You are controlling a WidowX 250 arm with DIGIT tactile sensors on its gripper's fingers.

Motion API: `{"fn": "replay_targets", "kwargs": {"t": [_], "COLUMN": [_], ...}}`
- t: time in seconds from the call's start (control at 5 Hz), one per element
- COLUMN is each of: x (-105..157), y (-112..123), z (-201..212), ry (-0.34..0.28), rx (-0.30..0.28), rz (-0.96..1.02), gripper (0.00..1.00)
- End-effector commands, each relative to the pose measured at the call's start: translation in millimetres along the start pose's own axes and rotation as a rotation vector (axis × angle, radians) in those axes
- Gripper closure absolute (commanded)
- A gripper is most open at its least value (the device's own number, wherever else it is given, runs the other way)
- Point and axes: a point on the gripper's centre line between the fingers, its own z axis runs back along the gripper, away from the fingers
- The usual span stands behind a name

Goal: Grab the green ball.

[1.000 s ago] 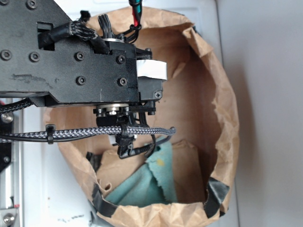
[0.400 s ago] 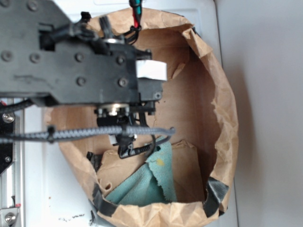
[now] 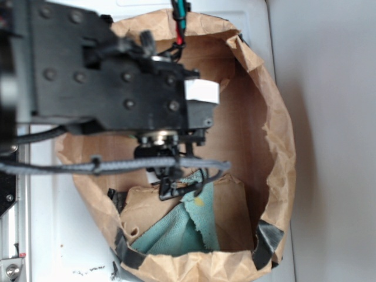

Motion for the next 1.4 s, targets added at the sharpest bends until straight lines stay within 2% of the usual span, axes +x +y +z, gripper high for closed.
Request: {"fn": "replay_targets", "kwargs": {"t": [0.0, 0.4, 1.0, 1.2], "x": [12.4, 4.7, -10.4, -9.1], "y": [6.1, 17.3, 43.6, 37.1], "z": [-2.5, -9.9, -8.7, -18.1], "ry": [-0.099, -0.109, -0.104, -0.117], "rx": [0.014, 0.049, 0.018, 0.040], "rz": [0.030, 0.028, 0.009, 0.023], "gripper": [0.00, 0.00, 0.00, 0.00]}}
